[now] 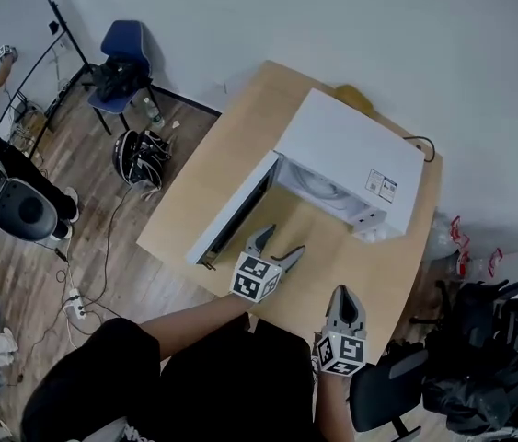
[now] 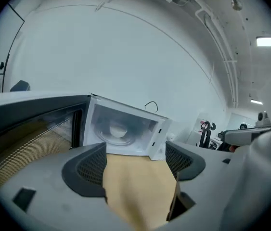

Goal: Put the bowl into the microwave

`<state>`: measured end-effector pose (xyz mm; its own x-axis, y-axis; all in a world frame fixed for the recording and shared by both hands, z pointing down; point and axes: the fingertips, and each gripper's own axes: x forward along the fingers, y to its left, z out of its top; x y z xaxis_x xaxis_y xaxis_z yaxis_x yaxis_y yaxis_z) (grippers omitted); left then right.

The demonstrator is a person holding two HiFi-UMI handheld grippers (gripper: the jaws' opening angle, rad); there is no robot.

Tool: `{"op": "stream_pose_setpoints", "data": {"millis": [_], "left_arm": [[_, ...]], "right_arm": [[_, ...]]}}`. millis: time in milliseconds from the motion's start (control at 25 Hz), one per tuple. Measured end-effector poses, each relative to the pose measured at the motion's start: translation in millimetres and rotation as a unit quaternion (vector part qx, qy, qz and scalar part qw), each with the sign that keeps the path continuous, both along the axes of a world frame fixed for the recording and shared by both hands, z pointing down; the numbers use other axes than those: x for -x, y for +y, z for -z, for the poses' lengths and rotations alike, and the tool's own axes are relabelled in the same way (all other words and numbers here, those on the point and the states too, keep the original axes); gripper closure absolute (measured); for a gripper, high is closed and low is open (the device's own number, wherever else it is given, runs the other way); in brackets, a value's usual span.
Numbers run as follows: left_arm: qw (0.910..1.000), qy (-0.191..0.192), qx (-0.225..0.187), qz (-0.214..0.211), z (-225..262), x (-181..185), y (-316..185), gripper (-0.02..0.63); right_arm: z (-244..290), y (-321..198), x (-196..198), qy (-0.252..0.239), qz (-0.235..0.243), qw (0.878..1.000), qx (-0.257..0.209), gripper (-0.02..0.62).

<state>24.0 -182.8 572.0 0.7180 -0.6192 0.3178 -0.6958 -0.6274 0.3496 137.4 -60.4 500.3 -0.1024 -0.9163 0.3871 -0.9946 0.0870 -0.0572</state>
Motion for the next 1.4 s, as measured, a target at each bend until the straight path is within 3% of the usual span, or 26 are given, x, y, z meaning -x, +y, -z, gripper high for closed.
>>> {"op": "stream_pose_setpoints", "data": {"millis": [440, 480, 560, 760, 1040, 1200, 1400], "left_arm": [[0.9966, 0.071, -0.039, -0.014, 87, 32, 114, 0.257], [0.9961, 0.075, -0.046, -0.013, 95, 34, 124, 0.282], [0.9951, 0.078, -0.061, -0.006, 108, 41, 145, 0.446], [0.9944, 0.064, -0.085, -0.005, 131, 48, 206, 0.58], [0.9938, 0.027, -0.107, -0.015, 145, 39, 326, 0.588], [0.9953, 0.026, -0.093, -0.007, 142, 36, 395, 0.588], [0.9953, 0.011, -0.096, -0.001, 141, 46, 449, 0.588]], "right_arm": [[42, 76, 19, 0.014, -0.007, 0.999, -0.04, 0.535], [45, 81, 20, 0.013, -0.004, 0.999, -0.044, 0.535], [49, 95, 25, 0.011, 0.003, 0.999, -0.051, 0.535], [62, 141, 34, -0.001, 0.015, 0.998, -0.067, 0.535], [57, 239, 42, -0.011, 0.017, 0.997, -0.074, 0.535], [58, 302, 46, -0.015, 0.022, 0.997, -0.068, 0.535], [65, 357, 55, -0.011, 0.025, 0.997, -0.071, 0.535]]}}
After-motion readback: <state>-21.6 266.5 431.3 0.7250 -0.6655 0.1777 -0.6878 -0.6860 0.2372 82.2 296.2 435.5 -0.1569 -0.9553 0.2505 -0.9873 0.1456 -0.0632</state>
